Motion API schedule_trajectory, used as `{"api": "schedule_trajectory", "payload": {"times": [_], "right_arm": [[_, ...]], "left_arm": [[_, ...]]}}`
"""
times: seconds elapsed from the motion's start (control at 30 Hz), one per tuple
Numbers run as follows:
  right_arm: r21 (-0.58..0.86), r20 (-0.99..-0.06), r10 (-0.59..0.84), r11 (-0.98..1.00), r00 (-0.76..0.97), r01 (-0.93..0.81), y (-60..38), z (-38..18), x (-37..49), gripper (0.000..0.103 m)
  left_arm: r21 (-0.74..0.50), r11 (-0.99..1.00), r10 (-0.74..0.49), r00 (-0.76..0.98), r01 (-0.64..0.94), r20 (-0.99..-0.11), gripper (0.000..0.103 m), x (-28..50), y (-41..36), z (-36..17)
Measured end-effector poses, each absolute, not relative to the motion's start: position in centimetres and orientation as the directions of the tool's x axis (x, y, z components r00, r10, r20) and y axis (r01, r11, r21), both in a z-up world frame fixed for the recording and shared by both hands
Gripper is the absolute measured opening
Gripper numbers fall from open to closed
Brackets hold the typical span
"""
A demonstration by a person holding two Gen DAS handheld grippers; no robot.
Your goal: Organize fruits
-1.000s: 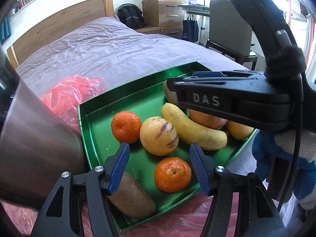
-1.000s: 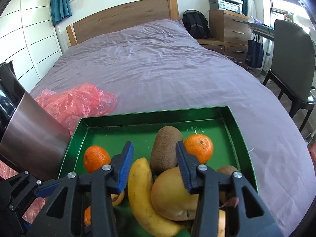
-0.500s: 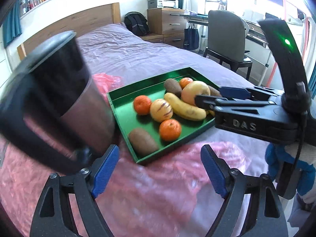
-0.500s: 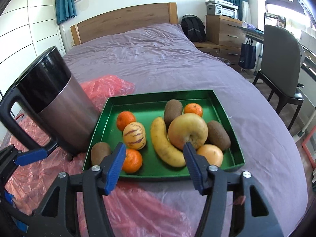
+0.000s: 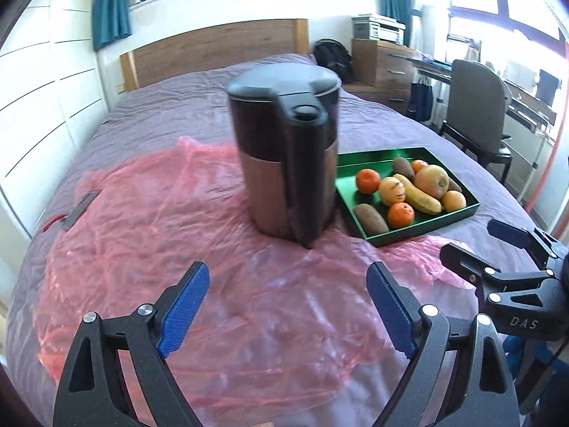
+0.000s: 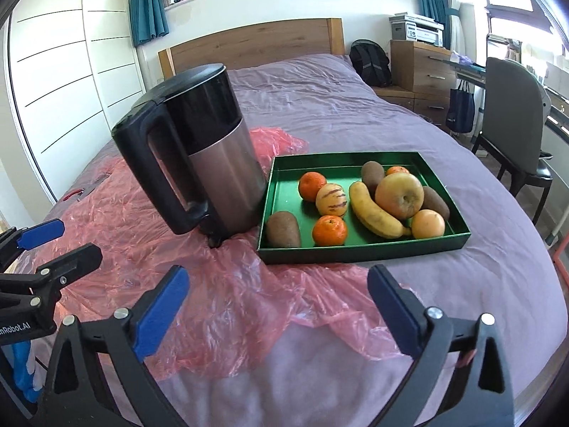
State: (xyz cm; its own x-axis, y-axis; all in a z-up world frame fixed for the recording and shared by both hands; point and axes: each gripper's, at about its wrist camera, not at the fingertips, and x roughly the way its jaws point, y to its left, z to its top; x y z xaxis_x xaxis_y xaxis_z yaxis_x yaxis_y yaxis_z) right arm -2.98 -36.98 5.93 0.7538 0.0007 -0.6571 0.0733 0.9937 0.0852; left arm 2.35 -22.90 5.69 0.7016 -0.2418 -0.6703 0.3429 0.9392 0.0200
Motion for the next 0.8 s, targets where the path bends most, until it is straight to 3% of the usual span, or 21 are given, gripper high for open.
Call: {"api": "schedule_trajectory", "payload": {"times": [0.5,0.67,0.8], "right_arm": [[0.032,-0.621,-0.058,0.994,0.781,0.1,-33.8,7.7,-6.6,0.103],[0.021,-0.606,-0.062,0.995,0.793,0.093,-33.4,8.7,-6.9,0.103],[0.014,-0.602,-0.066,0.996,0.796,0.093,-33.3,9.0,-6.9,0.103]], "left_arm": [[-0.002,0.966,-0.205,0.755,0.26,-0.623,0.091,-1.3,-17.2,6.0],[-0.021,0.967,-0.216,0.773,0.254,-0.597,0.1,-1.6,-16.6,7.2],[-0.026,0.965,-0.225,0.778,0.259,-0.586,0.101,-1.7,-16.3,7.6]]}}
